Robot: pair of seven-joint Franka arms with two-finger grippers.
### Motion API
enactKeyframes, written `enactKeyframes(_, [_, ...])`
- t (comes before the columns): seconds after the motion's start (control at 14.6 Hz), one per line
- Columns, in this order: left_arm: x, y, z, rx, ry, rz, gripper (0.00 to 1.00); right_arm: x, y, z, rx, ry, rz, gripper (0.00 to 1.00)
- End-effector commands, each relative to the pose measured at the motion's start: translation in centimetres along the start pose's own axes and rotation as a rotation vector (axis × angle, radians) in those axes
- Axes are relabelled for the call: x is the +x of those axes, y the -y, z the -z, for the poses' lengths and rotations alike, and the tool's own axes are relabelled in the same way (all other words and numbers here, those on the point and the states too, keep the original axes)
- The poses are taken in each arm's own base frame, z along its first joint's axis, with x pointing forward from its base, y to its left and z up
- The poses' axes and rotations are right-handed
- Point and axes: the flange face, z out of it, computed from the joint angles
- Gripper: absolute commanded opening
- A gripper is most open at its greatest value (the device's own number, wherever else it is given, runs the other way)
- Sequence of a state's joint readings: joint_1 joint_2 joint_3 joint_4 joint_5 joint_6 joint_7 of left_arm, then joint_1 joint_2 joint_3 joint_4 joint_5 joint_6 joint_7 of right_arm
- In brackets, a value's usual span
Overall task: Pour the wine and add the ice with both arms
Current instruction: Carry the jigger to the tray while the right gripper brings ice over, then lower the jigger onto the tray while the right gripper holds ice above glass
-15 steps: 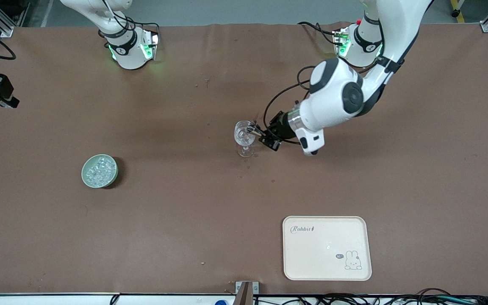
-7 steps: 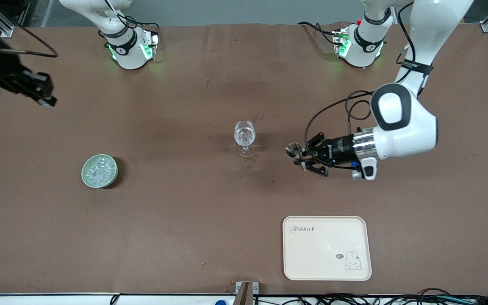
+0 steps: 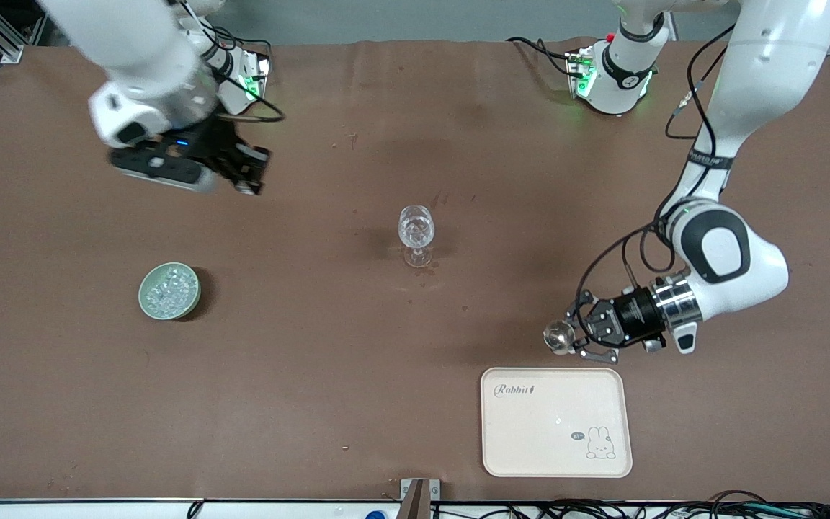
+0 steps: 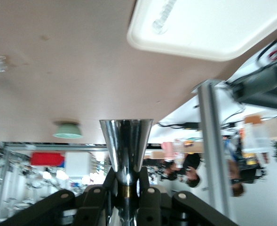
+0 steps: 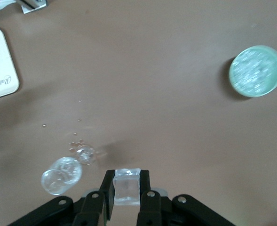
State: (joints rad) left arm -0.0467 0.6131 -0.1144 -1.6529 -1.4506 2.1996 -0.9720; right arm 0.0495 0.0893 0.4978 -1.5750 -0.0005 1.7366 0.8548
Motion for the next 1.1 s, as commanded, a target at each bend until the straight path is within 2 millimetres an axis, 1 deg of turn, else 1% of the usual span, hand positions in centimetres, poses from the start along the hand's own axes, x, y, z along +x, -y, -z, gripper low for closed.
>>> enactKeyframes(0.0, [4.1,-2.8,-0.8,-0.068,0.053,0.048,0.02,-0.6,4.3,-4.1,0.032,0.024,-0.068,0.01])
enactKeyframes(0.07, [5.9,-3.1,-0.6,-0.084,0.047,0.039,0.02,-1.8,6.5,-6.3,0.038,0.036,-0.082,0.01])
enactKeyframes(0.14, [7.2,-3.3,-0.3,-0.104,0.046,0.022,0.03,-3.0,8.1,-8.1,0.024,0.039,-0.089,0.01])
enactKeyframes(0.21, [8.8,-3.3,-0.6,-0.123,0.059,0.022,0.03,-3.4,9.2,-9.8,0.010,0.043,-0.110,0.01])
enactKeyframes(0.27, [10.5,-3.3,-0.5,-0.145,0.060,0.014,0.03,-4.0,10.3,-10.6,0.012,0.048,-0.124,0.01])
enactKeyframes(0.34, [12.1,-3.9,-0.7,-0.175,0.068,-0.009,0.03,-4.9,11.2,-11.2,0.009,0.056,-0.119,0.01])
enactKeyframes(0.41, [13.1,-4.0,-1.4,-0.193,0.083,-0.007,0.03,-5.7,12.1,-11.7,0.016,0.058,-0.118,0.01])
enactKeyframes(0.48, [13.4,-4.2,-2.0,-0.201,0.094,-0.010,0.03,-6.6,13.1,-12.7,0.021,0.066,-0.126,0.01])
enactKeyframes(0.55, [13.7,-4.4,-2.4,-0.204,0.098,-0.012,0.04,-8.1,14.1,-13.5,0.018,0.062,-0.121,0.01])
enactKeyframes(0.62, [14.0,-4.7,-2.7,-0.208,0.103,-0.013,0.04,-9.1,14.8,-14.4,0.003,0.056,-0.128,0.01])
enactKeyframes(0.76, [15.1,-5.2,-3.3,-0.237,0.130,0.016,0.04,-9.6,15.5,-15.7,-0.005,0.062,-0.132,0.01])
enactKeyframes(0.82, [15.4,-5.3,-3.5,-0.246,0.138,0.024,0.05,-9.9,16.1,-15.7,0.008,0.063,-0.124,0.01])
enactKeyframes(0.89, [15.5,-5.5,-3.6,-0.250,0.142,0.024,0.06,-10.0,16.3,-16.2,0.006,0.067,-0.122,0.01])
enactKeyframes(1.03, [16.3,-5.4,-3.7,-0.250,0.139,0.034,0.08,-10.0,16.8,-17.1,0.017,0.072,-0.115,0.02])
